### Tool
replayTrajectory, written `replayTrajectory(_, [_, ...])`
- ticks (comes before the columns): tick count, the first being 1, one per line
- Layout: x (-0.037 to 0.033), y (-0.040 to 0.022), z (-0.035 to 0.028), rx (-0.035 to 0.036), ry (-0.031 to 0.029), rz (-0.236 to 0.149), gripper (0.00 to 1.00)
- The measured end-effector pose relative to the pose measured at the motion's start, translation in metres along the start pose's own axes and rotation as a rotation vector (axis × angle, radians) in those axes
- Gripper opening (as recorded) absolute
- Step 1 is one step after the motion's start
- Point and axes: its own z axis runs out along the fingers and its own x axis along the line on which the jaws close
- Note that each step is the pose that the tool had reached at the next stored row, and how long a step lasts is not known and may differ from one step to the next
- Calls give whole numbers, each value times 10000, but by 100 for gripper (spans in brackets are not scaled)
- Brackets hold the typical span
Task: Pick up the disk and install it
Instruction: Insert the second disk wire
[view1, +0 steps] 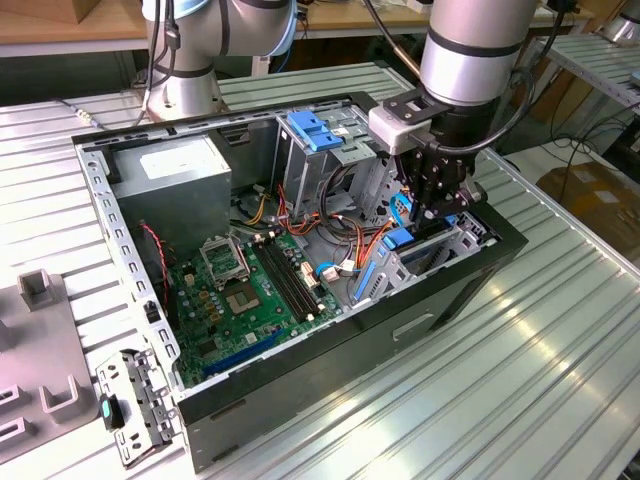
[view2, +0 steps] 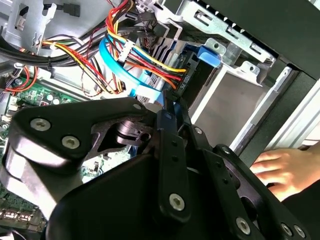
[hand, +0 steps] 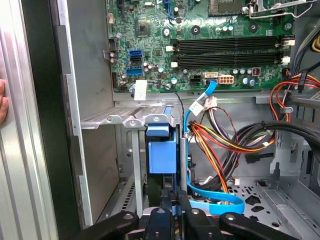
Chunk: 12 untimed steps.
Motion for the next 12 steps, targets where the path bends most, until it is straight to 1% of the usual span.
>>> replayTrajectory(1, [1,-3,-13,0,0,0,24])
replayTrajectory(12, [11,-30,-165,-1,3,-2,24])
